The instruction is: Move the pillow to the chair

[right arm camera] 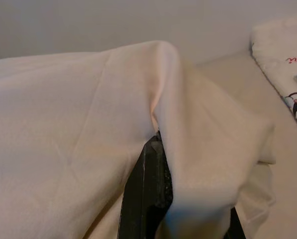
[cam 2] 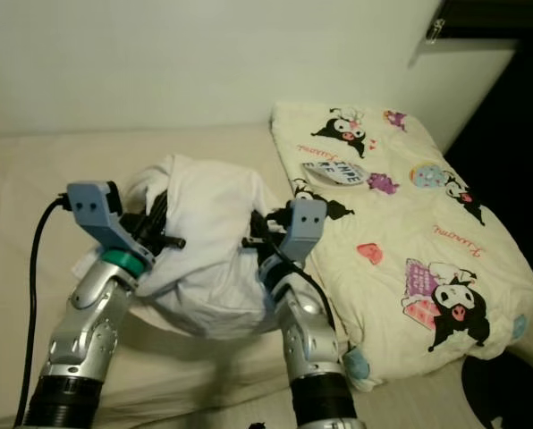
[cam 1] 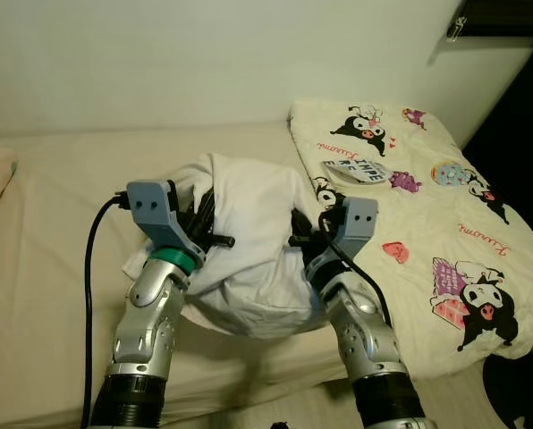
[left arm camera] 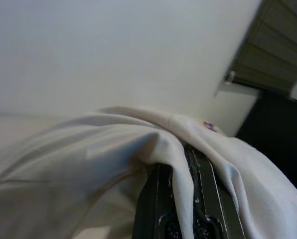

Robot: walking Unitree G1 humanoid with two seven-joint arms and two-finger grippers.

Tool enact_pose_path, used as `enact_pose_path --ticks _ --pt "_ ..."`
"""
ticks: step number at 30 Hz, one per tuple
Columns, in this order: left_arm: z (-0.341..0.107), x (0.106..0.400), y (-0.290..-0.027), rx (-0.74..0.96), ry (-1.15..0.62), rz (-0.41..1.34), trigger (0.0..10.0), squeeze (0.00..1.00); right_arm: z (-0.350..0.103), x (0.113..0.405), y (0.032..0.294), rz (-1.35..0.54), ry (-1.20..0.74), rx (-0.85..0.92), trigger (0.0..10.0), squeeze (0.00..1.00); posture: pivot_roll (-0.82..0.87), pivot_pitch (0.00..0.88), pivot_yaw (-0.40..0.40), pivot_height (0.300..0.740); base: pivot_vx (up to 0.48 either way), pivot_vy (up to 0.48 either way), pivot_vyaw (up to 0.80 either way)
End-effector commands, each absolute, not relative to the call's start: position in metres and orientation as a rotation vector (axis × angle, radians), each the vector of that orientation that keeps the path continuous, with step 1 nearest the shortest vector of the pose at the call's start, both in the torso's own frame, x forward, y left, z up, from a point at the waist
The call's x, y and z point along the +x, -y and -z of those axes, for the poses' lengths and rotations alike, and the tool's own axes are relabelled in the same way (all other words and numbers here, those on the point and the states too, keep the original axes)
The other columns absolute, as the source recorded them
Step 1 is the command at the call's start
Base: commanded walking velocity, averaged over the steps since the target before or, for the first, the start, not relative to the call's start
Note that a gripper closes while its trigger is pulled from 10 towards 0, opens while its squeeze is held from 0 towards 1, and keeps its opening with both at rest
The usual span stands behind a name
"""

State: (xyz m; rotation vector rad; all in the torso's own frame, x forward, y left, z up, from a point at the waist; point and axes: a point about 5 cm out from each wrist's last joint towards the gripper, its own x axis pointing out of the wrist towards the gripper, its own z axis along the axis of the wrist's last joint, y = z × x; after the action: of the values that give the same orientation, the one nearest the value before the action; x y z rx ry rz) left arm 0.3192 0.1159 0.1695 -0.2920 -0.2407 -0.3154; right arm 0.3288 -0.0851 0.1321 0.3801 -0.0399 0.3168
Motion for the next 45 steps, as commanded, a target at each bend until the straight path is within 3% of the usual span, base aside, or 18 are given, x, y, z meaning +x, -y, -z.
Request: enact_pose_path --ticks 1,29,45 --pt "-0.178 0.315 -0.092 -0.288 0.278 0.436 10.0 0.00 -0.150 0.330 0.077 -0.368 0.123 0.390 10.0 0.00 0.00 0.015 -0.041 0.740 0.000 0.000 -0.80" --pt "-0.181 0.320 -0.090 -0.299 0.282 0.440 10.0 0.00 -0.158 0.330 0.082 -0.353 0.162 0.396 10.0 0.00 -0.01 0.004 -0.026 0.740 0.000 0.000 -0.80" --pt "-0.218 0.321 -0.082 -0.300 0.400 0.477 10.0 0.00 -0.187 0.332 0.084 -0.361 0.258 0.424 10.0 0.00 -0.02 0.011 -0.026 0.740 0.000 0.000 -0.80"
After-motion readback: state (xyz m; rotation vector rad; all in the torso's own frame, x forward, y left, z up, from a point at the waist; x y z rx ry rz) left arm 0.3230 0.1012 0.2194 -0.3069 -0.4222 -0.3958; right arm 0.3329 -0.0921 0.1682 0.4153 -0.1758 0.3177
